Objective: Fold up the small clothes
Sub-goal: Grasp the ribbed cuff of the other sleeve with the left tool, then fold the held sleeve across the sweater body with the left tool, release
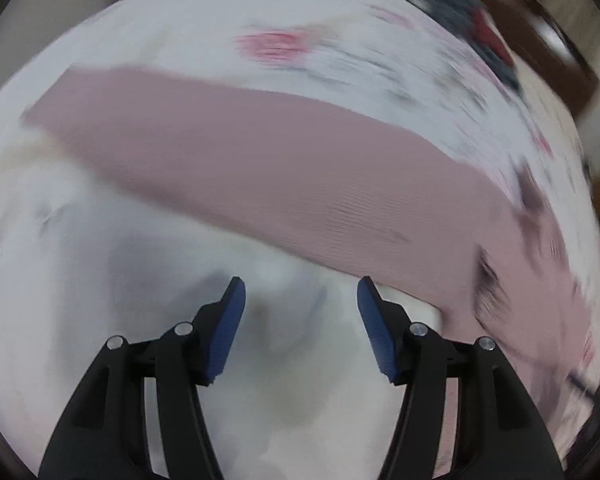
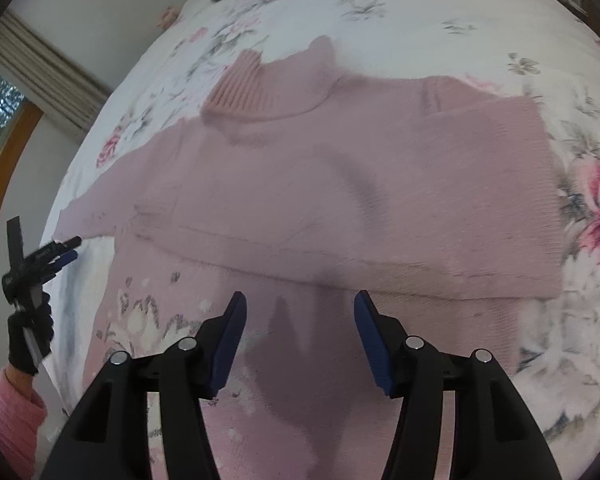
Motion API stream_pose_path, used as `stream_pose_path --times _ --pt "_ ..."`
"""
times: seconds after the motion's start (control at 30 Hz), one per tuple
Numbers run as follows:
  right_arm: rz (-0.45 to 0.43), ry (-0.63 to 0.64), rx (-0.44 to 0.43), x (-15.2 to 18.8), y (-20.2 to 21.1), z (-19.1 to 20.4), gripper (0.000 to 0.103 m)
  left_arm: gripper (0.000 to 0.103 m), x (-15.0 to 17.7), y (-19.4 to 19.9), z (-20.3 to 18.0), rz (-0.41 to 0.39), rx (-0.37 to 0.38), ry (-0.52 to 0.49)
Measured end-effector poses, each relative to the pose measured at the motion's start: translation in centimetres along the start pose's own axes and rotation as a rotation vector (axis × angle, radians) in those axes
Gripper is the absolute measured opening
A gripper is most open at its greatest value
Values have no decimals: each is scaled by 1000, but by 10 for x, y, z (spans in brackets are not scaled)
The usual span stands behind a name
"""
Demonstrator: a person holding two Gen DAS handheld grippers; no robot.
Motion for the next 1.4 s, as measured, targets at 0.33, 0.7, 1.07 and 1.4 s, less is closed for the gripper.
stream_pose_path --times 0.33,0.7,1.07,1.4 --pt "48 -5 30 8 -25 3 57 58 -59 7 86 -160 66 200" --pt "62 -16 27 10 -36 -3 57 50 -95 3 100 -232 32 244" --pt "60 -10 25 11 -37 -5 57 14 -103 27 97 -295 -1 190" --pt "56 -19 13 12 -35 -6 57 12 -85 67 -19 -358 86 -113"
Point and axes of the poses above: each gripper's, at about its wrist camera, not at the fingertips, and y roughly against the way its jaws point, z to its left, x to its underside, the point moved 10 cm from there along -y, roughly the way its jaws point, and after that the axes turned 13 degrees about x, right-handed, at the moved point
